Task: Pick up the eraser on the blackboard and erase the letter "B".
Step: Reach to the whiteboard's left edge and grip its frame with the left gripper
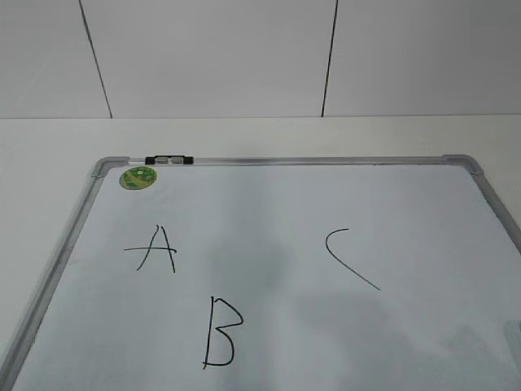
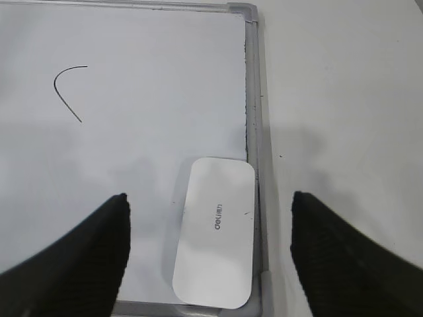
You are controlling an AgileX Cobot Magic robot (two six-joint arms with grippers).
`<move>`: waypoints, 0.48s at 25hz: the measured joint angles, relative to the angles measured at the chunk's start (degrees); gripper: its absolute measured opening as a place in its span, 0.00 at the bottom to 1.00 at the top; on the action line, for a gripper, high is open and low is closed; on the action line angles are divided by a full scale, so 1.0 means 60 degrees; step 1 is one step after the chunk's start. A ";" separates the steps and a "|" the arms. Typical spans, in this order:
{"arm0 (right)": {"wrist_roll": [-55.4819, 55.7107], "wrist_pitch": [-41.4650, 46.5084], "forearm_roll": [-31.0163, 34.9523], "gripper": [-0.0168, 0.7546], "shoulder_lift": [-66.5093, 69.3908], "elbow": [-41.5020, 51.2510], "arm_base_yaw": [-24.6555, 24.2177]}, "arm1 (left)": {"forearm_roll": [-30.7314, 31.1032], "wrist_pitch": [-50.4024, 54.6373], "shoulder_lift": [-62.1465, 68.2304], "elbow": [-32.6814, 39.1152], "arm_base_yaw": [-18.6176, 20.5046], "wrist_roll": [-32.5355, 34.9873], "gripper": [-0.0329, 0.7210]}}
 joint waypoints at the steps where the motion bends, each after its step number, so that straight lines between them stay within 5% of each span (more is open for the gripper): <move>1: 0.0000 0.0000 0.0000 0.78 0.0000 0.0000 0.0000 | 0.0000 0.0000 0.0000 0.0000 0.0000 0.0000 0.36; 12: 0.0000 0.0000 0.0000 0.78 0.0000 0.0000 0.0000 | 0.0000 0.0000 0.0000 0.0000 0.0000 0.0000 0.36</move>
